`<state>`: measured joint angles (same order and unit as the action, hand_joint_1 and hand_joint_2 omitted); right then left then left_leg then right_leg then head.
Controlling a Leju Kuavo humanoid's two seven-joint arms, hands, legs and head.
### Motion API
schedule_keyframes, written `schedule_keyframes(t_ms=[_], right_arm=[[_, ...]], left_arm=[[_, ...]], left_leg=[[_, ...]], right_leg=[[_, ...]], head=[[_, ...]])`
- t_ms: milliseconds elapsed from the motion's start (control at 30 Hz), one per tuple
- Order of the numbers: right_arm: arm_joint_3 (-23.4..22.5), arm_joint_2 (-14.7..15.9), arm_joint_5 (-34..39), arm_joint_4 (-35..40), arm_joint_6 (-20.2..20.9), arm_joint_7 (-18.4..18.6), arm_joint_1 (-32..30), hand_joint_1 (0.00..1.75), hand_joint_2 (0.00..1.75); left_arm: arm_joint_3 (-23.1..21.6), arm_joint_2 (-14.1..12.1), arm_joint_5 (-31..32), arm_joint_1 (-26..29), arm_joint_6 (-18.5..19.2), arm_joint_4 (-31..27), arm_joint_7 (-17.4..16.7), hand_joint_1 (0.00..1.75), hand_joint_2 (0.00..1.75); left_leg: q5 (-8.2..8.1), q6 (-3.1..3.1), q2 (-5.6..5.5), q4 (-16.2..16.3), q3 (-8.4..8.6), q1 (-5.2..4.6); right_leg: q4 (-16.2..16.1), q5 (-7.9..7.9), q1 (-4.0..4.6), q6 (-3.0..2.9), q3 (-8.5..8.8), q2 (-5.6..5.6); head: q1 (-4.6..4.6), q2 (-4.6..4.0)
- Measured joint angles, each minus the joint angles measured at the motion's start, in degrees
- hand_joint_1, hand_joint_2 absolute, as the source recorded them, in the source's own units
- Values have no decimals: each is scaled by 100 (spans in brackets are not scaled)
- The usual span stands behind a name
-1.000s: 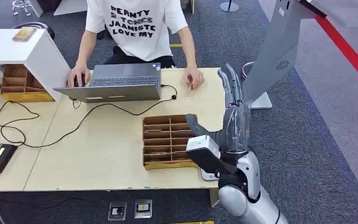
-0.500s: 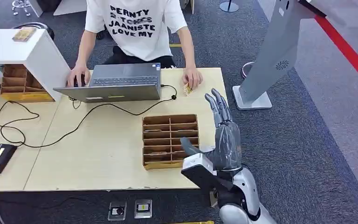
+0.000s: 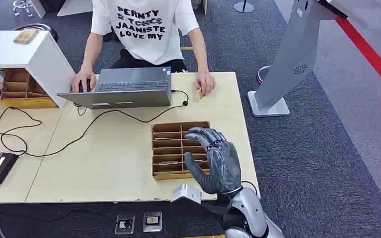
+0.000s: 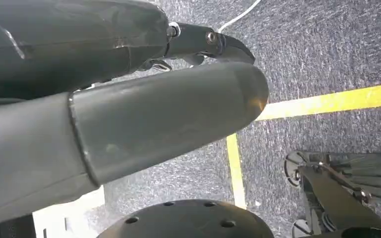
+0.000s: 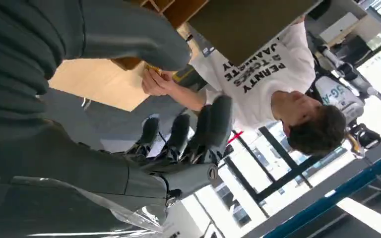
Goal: Pass the card to the sensor for recognition and then transmit it.
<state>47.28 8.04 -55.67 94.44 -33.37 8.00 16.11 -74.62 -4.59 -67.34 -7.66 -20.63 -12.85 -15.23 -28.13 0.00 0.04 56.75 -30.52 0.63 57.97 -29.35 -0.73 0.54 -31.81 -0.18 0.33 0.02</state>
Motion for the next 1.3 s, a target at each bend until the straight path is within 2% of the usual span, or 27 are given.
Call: schedule_keyframes(t_ms=[33, 67, 100, 133, 167, 400, 900, 967, 1133, 1200, 1267, 1300], right_arm=[[26, 9, -85, -17, 17, 50, 0, 108, 175], [46, 15, -170, -33, 42, 89, -2, 42, 175], [83, 20, -251, -52, 61, 142, -3, 33, 175], [120, 26, -312, -70, 76, 172, -7, 9, 175], [135, 28, -367, -85, 107, 197, -13, 5, 175], [251, 52, -761, -181, 302, 424, -27, 2, 175], [297, 138, -1807, -256, 691, 1025, -168, 16, 175], [297, 155, -1851, -256, 719, 1062, -188, 30, 175], [288, 197, -2074, -256, 898, 1246, -270, 37, 175], [267, 216, -2124, -256, 961, 1293, -301, 52, 175], [260, 240, -2164, -253, 1014, 1313, -323, 58, 175], [260, 253, -2179, -253, 1034, 1316, -335, 75, 175]], left_arm=[[2, 0, 22, 0, 2, 0, 0, 0, 0], [2, 0, 33, 1, 4, 0, 0, 0, 0], [2, 0, 37, 1, 7, 0, 0, 0, 0], [2, 0, 42, 0, 7, 0, 0, 0, 0], [2, 0, 48, 0, 9, 0, 0, 0, 0], [2, 0, 90, 0, 39, 0, 0, 0, 0], [2, -2, 214, 0, 103, 0, 0, 0, 0], [2, -2, 232, 0, 107, 0, -2, 0, 0], [0, -2, 336, 0, 127, 0, 2, 0, 0], [0, -4, 361, 0, 140, 0, 9, 0, 0], [0, -4, 387, 0, 155, 0, 22, 0, 0], [0, -4, 393, 0, 160, 0, 26, 0, 0]], left_leg=[[0, 0, 0, 0, 0, 0], [0, 0, 0, 0, 0, 0], [0, 0, 0, 0, 0, 0], [0, 0, 0, 0, 0, 0], [0, 0, 0, 0, 0, 0], [0, 0, 0, 0, 1, 0], [0, 0, 0, 0, 1, 0], [0, 0, 0, 0, 1, 0], [0, 0, 0, 0, 2, 0], [0, 0, 0, 0, 2, 0], [0, 0, 1, 0, 2, 0], [0, 0, 1, 0, 2, 0]], right_leg=[[0, 0, 0, 0, 0, 0], [0, 0, 0, 0, 0, 0], [0, 0, 0, 0, 0, 0], [0, 0, 0, 0, 0, 0], [0, 0, 0, 0, 0, 0], [0, 0, 0, 0, 0, 0], [0, 0, 0, 0, 0, 1], [0, 0, 0, 0, -1, 1], [0, 0, 0, 0, -1, 1], [0, 0, 0, 0, -1, 1], [0, 0, 0, 0, -1, 2], [0, 0, 0, 0, -1, 1]], head=[[0, 2], [0, 2], [2, 0], [0, 0], [0, 0], [0, 2], [2, 0], [0, 0], [0, 2], [0, 0], [0, 2], [0, 2]])
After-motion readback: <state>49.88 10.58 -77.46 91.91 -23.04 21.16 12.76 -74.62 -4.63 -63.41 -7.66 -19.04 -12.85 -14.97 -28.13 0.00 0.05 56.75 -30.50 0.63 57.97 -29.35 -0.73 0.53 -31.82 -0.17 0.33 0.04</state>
